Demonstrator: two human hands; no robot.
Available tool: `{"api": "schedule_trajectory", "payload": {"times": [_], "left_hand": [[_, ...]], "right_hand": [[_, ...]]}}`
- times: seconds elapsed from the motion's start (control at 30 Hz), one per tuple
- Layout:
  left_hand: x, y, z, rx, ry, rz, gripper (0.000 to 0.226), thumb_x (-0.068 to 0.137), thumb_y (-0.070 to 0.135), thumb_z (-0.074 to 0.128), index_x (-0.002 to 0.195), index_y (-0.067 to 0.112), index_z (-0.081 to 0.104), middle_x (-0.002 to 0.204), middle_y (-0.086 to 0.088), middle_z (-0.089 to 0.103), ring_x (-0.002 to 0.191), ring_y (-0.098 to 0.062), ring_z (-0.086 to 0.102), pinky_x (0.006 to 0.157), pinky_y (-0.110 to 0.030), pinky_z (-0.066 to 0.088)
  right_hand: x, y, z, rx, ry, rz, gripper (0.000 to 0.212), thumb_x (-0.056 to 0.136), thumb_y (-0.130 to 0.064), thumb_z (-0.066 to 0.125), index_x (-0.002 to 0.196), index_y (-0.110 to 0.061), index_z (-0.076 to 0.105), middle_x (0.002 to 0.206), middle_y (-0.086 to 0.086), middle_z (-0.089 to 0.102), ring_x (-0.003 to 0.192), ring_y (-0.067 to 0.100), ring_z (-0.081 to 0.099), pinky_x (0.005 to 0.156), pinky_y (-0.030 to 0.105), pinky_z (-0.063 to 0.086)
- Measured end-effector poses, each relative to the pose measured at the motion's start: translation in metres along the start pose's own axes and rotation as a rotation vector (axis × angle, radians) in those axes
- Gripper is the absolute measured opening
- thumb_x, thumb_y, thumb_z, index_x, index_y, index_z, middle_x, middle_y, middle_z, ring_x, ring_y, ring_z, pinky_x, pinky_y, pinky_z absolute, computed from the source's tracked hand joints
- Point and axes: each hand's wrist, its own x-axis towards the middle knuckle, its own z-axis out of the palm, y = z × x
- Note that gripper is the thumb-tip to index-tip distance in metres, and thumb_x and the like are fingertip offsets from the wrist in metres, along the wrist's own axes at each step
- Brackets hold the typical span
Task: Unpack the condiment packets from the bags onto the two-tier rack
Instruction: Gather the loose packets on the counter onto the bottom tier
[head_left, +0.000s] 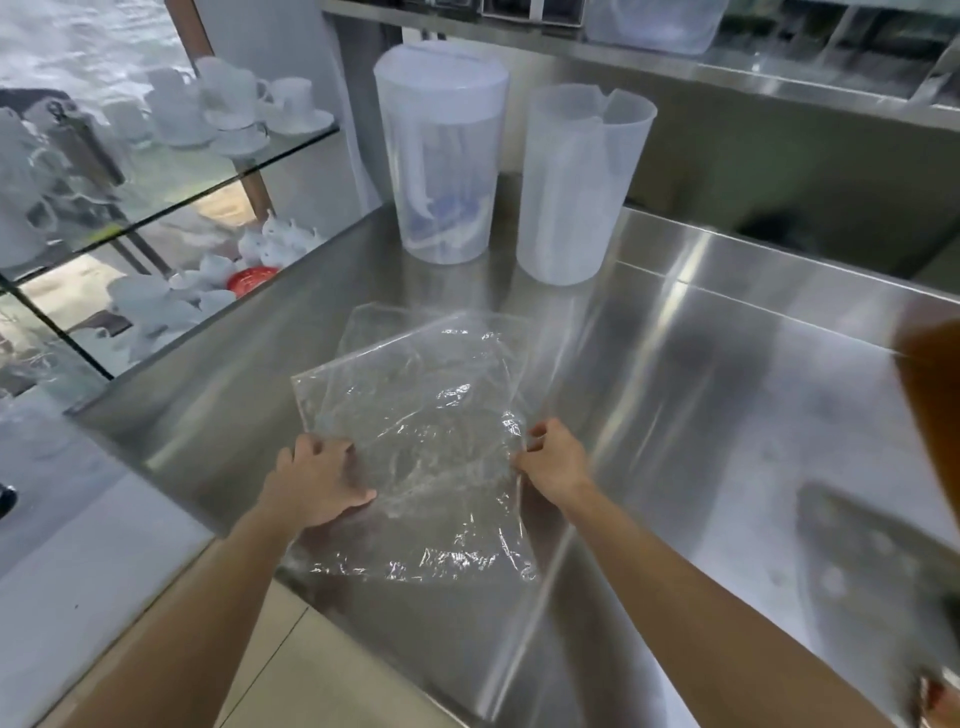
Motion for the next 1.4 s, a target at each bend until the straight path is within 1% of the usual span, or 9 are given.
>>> {"api": "schedule_trajectory", "payload": {"times": [0.2, 0.3, 0.47, 0.73, 0.93, 1.03, 1.13, 1.27, 1.4], "left_hand": [[-0.005, 0.048, -0.013, 0.149, 0.17, 0.044, 0.065, 0.079, 0.053, 0.056, 0.136, 0.03, 0.034, 0.153, -0.012, 0.011, 0.14, -0.033, 0.01, 0.113, -0.046, 0.012], [-0.006, 0.114, -0.015, 0.036, 0.197, 0.256, 0.06, 0.082, 0.047, 0.055, 0.135, 0.026, 0.039, 0.149, -0.011, 0.028, 0.138, -0.031, 0.02, 0.112, -0.047, 0.014], [-0.041, 0.228, 0.027, 0.015, 0.249, 0.609, 0.065, 0.083, 0.057, 0.048, 0.138, 0.023, 0.036, 0.141, -0.005, 0.044, 0.131, -0.026, 0.036, 0.107, -0.04, 0.023], [-0.131, 0.337, 0.143, 0.019, -0.051, 1.116, 0.065, 0.086, 0.048, 0.05, 0.141, 0.018, 0.03, 0.142, -0.005, 0.044, 0.13, -0.025, 0.039, 0.106, -0.036, 0.028], [-0.176, 0.358, 0.201, 0.131, -0.17, 1.264, 0.065, 0.087, 0.046, 0.049, 0.142, 0.021, 0.027, 0.142, -0.007, 0.044, 0.128, -0.028, 0.041, 0.107, -0.039, 0.031], [-0.183, 0.348, 0.212, 0.158, -0.104, 1.311, 0.066, 0.085, 0.052, 0.038, 0.14, 0.016, 0.035, 0.144, -0.008, 0.042, 0.132, -0.028, 0.038, 0.109, -0.041, 0.028], [-0.181, 0.341, 0.219, 0.086, -0.064, 1.313, 0.069, 0.08, 0.055, 0.03, 0.133, 0.013, 0.045, 0.136, -0.01, 0.052, 0.126, -0.03, 0.047, 0.105, -0.044, 0.038], [-0.182, 0.334, 0.218, -0.038, -0.059, 1.237, 0.062, 0.079, 0.055, 0.035, 0.119, 0.011, 0.053, 0.129, -0.01, 0.054, 0.117, -0.029, 0.051, 0.097, -0.041, 0.042], [-0.182, 0.332, 0.215, -0.11, -0.05, 1.196, 0.046, 0.077, 0.049, 0.045, 0.099, 0.011, 0.059, 0.11, -0.008, 0.06, 0.102, -0.03, 0.055, 0.087, -0.033, 0.037]], "right_hand": [[-0.009, 0.007, -0.04, -0.012, -0.005, -0.064, 0.035, 0.083, -0.023, 0.06, 0.114, -0.008, 0.051, 0.105, 0.011, 0.061, 0.087, 0.022, 0.056, 0.073, 0.026, 0.041], [-0.022, 0.017, -0.076, -0.008, 0.052, -0.094, 0.037, 0.085, -0.024, 0.06, 0.116, -0.006, 0.051, 0.099, 0.008, 0.057, 0.084, 0.021, 0.055, 0.076, 0.032, 0.047], [-0.063, 0.066, -0.139, -0.109, 0.223, -0.082, 0.04, 0.086, -0.022, 0.058, 0.123, -0.008, 0.048, 0.116, 0.013, 0.058, 0.106, 0.03, 0.056, 0.09, 0.036, 0.044], [-0.168, 0.2, -0.203, -0.123, 0.531, 0.231, 0.047, 0.082, -0.031, 0.061, 0.122, -0.01, 0.049, 0.122, 0.013, 0.056, 0.113, 0.029, 0.053, 0.09, 0.032, 0.041], [-0.225, 0.249, -0.186, -0.156, 0.5, 0.339, 0.082, 0.068, -0.066, 0.053, 0.132, -0.016, 0.043, 0.136, 0.011, 0.048, 0.125, 0.027, 0.043, 0.102, 0.033, 0.031], [-0.233, 0.261, -0.171, -0.199, 0.511, 0.296, 0.073, 0.079, -0.056, 0.054, 0.139, -0.019, 0.035, 0.15, 0.007, 0.031, 0.138, 0.023, 0.027, 0.11, 0.033, 0.017], [-0.233, 0.264, -0.161, -0.172, 0.556, 0.285, 0.064, 0.08, -0.051, 0.058, 0.135, -0.022, 0.041, 0.149, 0.003, 0.031, 0.139, 0.02, 0.022, 0.109, 0.034, 0.014], [-0.222, 0.259, -0.161, -0.054, 0.643, 0.373, 0.039, 0.075, -0.043, 0.066, 0.106, -0.02, 0.061, 0.133, -0.002, 0.045, 0.128, 0.017, 0.032, 0.095, 0.032, 0.019], [-0.211, 0.252, -0.166, -0.045, 0.582, 0.459, 0.014, 0.079, -0.032, 0.064, 0.078, -0.022, 0.055, 0.123, 0.0, 0.047, 0.121, 0.021, 0.035, 0.085, 0.032, 0.018]]}}
